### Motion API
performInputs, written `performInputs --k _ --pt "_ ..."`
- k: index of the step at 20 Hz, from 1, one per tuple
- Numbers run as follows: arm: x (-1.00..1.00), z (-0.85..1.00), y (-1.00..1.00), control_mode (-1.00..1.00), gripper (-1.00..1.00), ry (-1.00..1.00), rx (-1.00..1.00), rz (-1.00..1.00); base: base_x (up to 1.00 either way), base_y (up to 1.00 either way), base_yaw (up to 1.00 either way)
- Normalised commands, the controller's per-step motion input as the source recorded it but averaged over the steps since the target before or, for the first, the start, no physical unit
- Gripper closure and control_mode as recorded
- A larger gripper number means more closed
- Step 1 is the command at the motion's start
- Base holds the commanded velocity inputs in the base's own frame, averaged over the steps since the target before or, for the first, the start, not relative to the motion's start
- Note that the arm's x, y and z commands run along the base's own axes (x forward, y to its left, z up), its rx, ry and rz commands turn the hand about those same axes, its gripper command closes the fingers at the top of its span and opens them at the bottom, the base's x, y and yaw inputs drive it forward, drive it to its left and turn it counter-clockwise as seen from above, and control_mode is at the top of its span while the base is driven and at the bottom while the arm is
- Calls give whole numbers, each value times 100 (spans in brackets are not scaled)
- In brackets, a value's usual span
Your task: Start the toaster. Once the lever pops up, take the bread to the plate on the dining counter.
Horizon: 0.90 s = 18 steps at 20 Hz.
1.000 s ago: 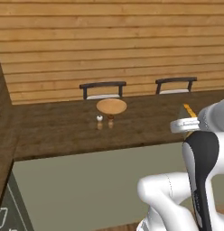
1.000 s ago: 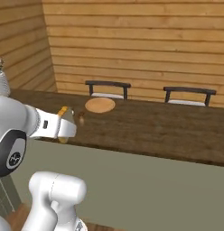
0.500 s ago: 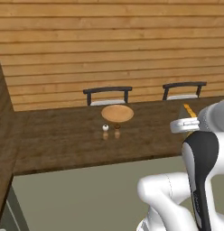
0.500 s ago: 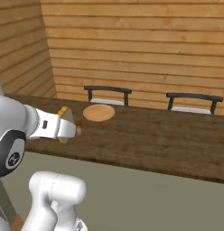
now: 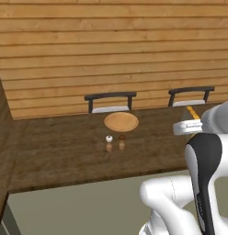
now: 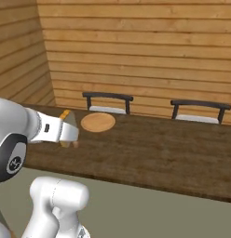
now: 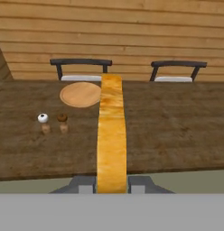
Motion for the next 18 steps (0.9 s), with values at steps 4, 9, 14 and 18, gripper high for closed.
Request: performInputs --k 4,9,14,18 --pt "0 0 0 100 100 0 0 0 6 11 -8" --pt "0 0 0 100 100 0 0 0 20 8 -8" --pt "0 0 0 100 100 0 0 0 29 14 0" --pt "11 0 6 -100 100 0 0 0 14 5 0"
